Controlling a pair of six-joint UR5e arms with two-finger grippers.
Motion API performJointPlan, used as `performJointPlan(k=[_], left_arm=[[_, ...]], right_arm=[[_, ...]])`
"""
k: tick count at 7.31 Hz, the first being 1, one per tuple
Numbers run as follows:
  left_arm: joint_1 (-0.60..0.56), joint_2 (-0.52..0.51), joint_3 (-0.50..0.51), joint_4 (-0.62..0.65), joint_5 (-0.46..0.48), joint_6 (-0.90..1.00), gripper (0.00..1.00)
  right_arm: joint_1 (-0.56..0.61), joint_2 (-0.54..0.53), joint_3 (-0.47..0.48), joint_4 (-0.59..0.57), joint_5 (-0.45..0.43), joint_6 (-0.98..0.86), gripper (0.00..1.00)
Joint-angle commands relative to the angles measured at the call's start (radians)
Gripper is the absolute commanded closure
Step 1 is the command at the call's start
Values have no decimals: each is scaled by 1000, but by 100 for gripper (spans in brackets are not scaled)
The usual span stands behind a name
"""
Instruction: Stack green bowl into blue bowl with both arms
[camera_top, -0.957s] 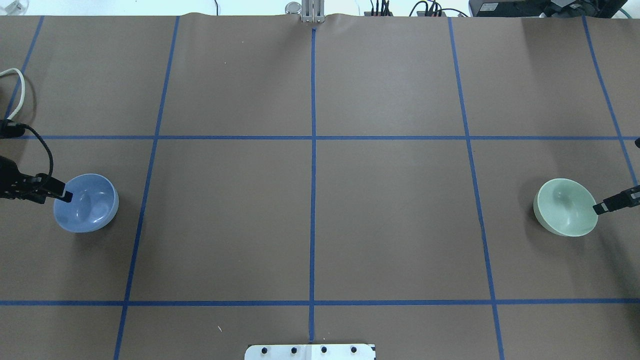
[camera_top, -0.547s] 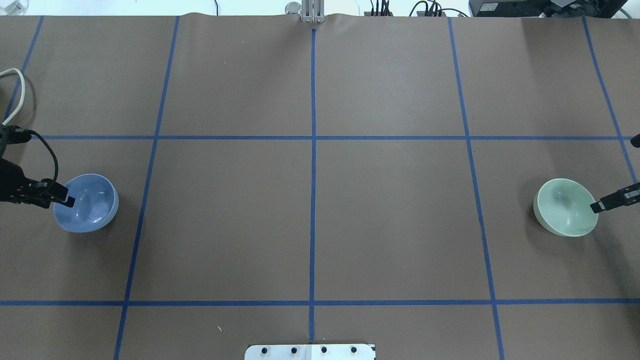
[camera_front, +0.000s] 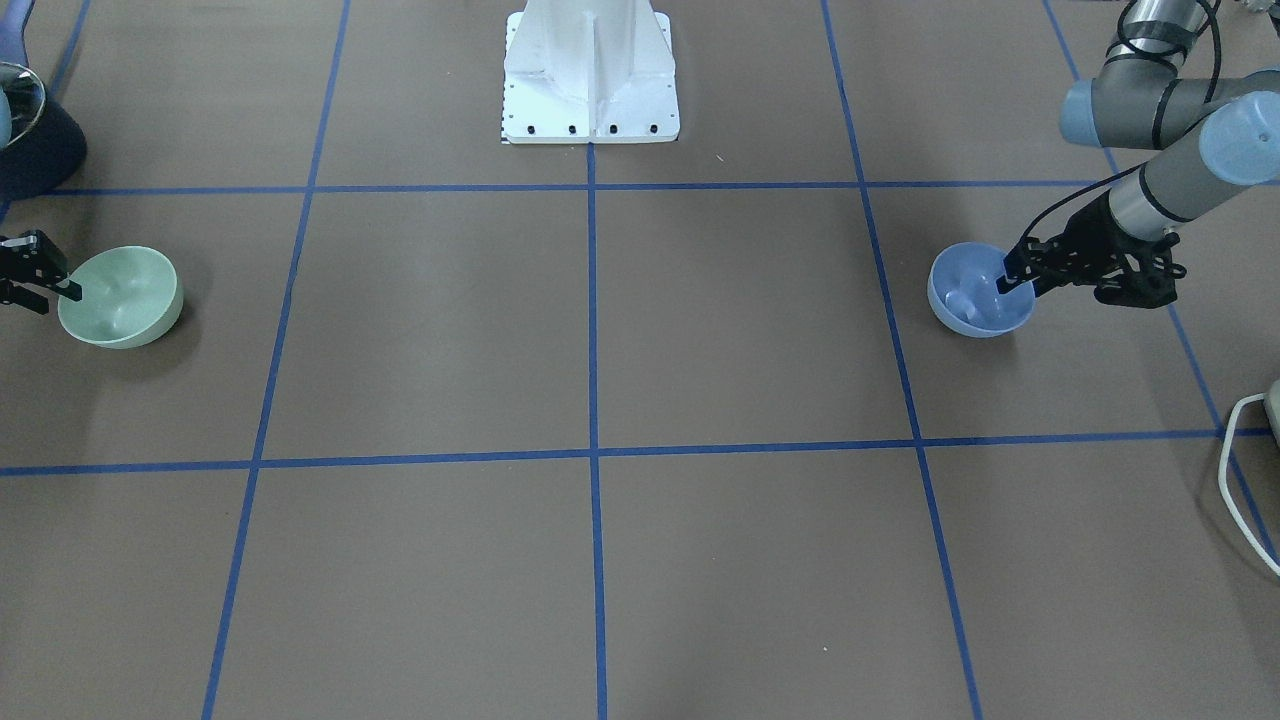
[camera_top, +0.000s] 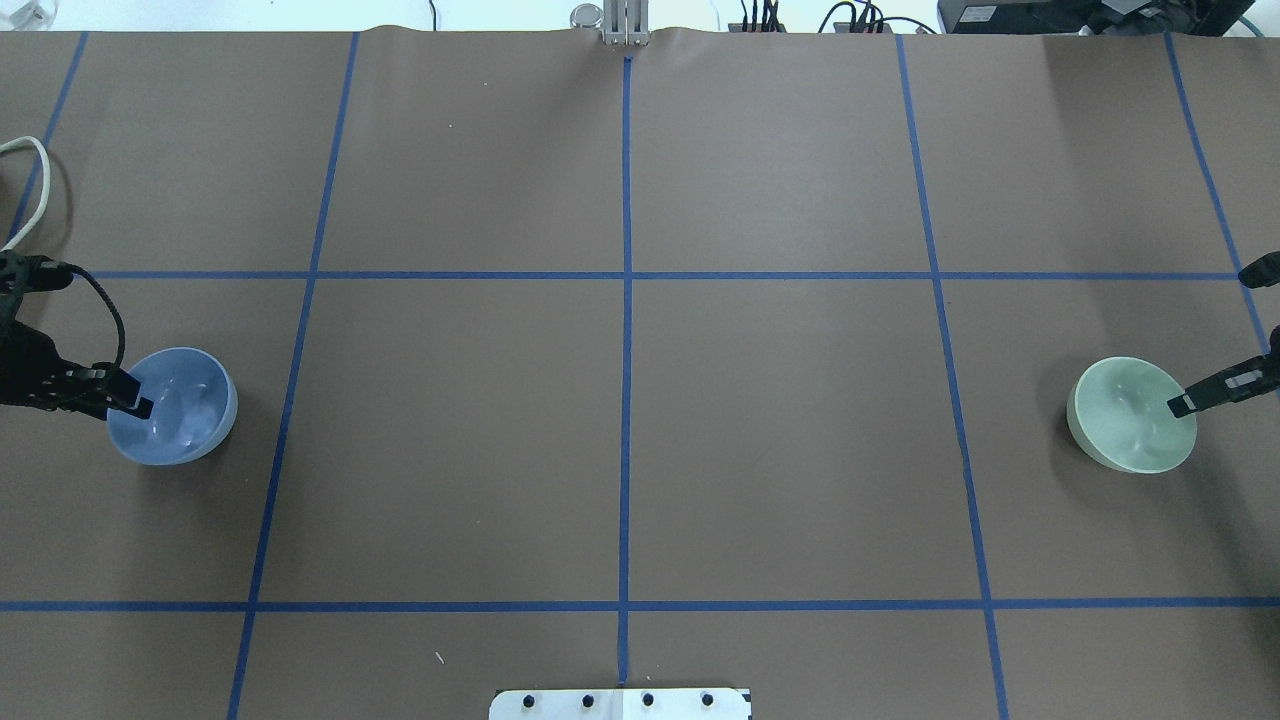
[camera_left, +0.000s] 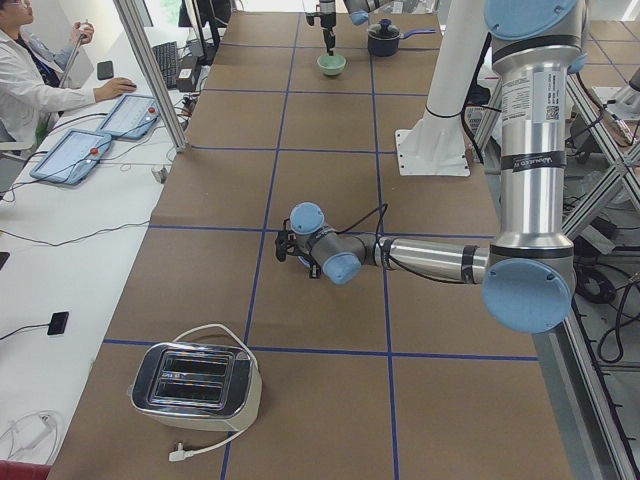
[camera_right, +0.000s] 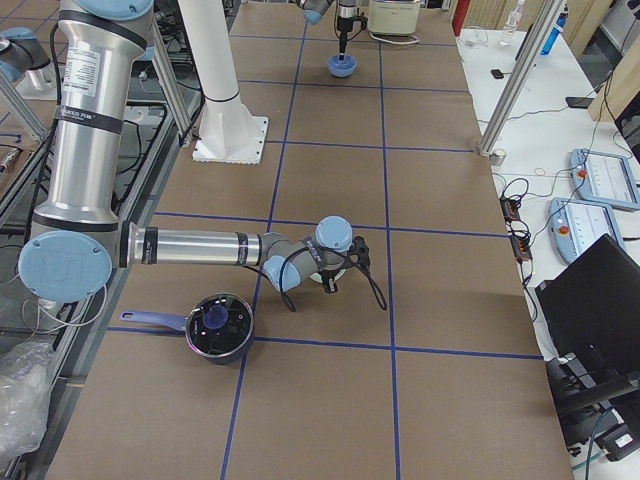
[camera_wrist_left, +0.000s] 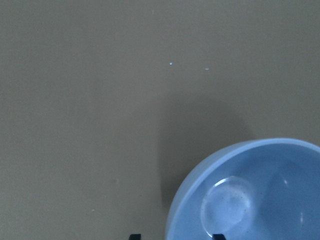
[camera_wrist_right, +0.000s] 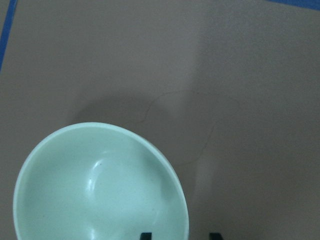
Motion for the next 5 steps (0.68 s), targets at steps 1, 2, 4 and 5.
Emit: performJointPlan(k=[1, 2, 4, 5], left_arm=[[3, -13, 16, -1, 0, 0, 43], [3, -13, 16, -1, 0, -2, 45], [3, -13, 13, -1, 0, -5, 63], [3, -15, 4, -1, 0, -23, 84]], right_arm=[[-7, 9, -9, 0, -2, 0, 51], [-10, 18, -21, 0, -2, 0, 51], [-14, 26, -35, 2, 2, 0, 72], [-14, 26, -35, 2, 2, 0, 73]])
